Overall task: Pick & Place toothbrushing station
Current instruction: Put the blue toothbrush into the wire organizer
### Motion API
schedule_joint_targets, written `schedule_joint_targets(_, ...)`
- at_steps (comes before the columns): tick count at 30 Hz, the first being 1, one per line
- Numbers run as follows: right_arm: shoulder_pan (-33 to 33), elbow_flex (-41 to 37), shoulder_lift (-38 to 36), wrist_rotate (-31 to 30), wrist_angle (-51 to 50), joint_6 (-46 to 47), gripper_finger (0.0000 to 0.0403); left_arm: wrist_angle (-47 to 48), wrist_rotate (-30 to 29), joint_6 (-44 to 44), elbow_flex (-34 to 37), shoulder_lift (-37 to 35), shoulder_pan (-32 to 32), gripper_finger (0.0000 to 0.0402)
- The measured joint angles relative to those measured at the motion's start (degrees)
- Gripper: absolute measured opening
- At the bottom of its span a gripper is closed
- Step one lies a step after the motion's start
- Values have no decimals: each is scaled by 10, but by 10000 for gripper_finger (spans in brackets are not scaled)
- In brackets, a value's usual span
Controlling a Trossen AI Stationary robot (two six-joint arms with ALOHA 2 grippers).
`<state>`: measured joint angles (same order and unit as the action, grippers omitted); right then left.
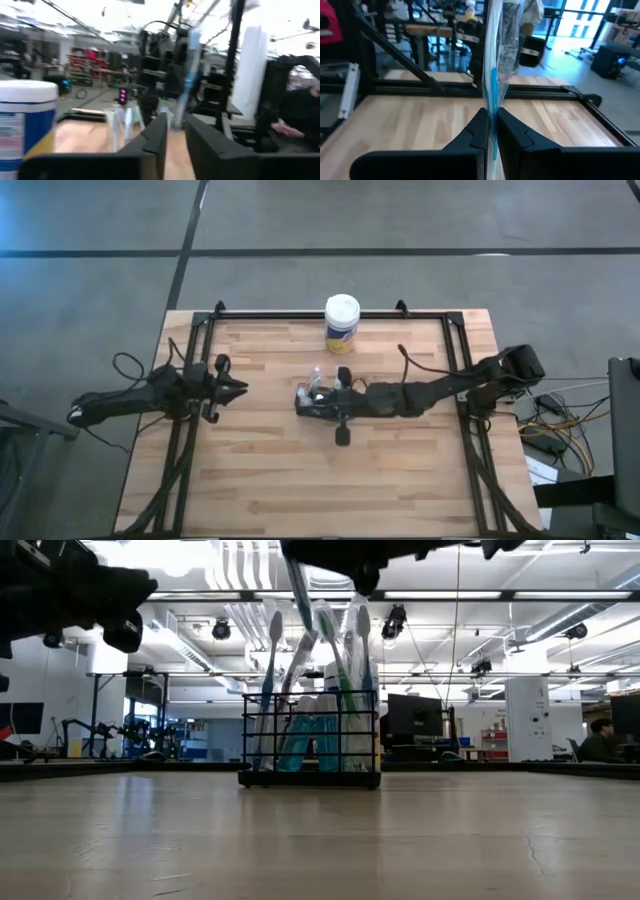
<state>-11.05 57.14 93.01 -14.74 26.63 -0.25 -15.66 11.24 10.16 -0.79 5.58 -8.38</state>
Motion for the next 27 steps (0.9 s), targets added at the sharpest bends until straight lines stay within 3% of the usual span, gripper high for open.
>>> schedule_joint_targets(6, 11, 5, 36, 7, 18, -44, 18, -20, 41, 7, -5, 47, 2, 164)
schedule_joint_targets(11, 22, 45, 62, 32, 22, -85, 18, -106, 47, 18, -5, 84, 17, 227)
schedule_joint_targets(17, 47, 59, 63, 58, 23, -97, 18, -140, 19, -12, -46, 148, 22, 239)
schedule_joint_targets(27, 61, 96, 64, 77, 1, -92, 18, -139, 3, -63, -146, 314, 23, 233)
